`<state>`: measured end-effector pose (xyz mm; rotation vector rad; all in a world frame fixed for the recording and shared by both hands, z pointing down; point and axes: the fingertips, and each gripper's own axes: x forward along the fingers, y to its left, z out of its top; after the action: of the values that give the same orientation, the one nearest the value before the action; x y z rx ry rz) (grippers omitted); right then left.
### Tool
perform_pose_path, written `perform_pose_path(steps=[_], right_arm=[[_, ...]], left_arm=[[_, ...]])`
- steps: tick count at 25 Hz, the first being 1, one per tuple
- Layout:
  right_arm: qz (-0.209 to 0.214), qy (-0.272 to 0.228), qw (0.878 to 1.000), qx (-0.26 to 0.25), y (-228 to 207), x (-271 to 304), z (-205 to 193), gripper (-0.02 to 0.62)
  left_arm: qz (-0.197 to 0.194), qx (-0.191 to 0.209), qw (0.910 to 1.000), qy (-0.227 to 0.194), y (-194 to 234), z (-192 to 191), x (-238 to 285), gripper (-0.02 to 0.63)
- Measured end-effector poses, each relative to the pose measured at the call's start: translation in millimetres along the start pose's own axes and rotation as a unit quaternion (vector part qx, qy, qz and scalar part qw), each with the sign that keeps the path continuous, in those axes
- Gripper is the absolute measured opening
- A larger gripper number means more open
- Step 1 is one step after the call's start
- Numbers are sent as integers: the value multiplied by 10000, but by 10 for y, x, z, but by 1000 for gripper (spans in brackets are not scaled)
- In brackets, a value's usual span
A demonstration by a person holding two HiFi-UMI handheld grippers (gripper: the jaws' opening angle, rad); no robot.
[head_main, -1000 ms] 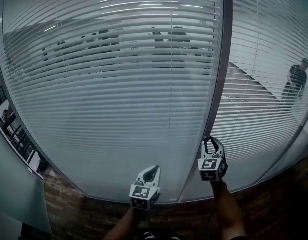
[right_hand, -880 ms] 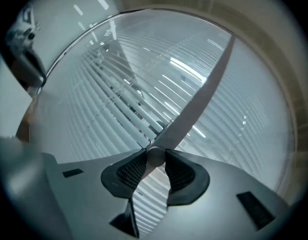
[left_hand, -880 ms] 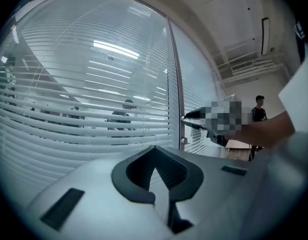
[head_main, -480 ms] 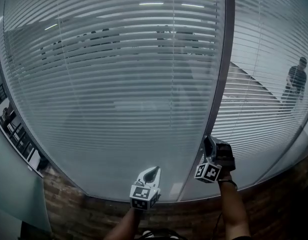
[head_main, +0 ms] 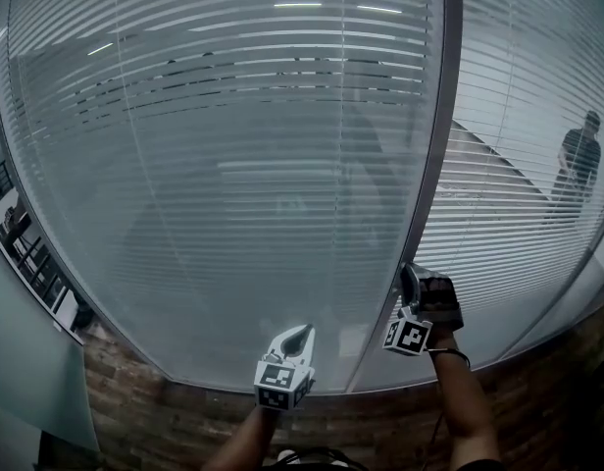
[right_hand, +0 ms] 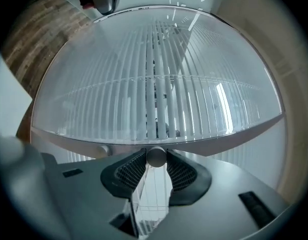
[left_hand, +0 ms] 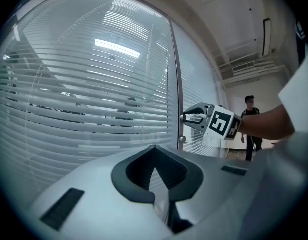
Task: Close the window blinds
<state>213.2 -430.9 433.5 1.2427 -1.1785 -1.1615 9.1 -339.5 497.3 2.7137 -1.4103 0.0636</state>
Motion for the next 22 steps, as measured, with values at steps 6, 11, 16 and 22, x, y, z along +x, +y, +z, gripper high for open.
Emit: perform_pose_path(steps=[6, 11, 16, 22], right_arm=[[-7, -3, 9851, 1717, -28, -85, -14, 138], [148, -85, 9314, 3637, -47, -73, -38, 138], [415, -102, 8122, 5818, -105, 4, -115, 138], [240, -114, 7670, 6411, -125, 0, -186, 127]], left_arm=[[47, 28, 10000, 11, 51, -11, -37, -5], [16, 112, 9999, -22, 22, 24, -32, -5], [7, 116, 9999, -26, -6, 43, 2, -5], [50, 105, 9999, -86, 24, 145, -8, -5]])
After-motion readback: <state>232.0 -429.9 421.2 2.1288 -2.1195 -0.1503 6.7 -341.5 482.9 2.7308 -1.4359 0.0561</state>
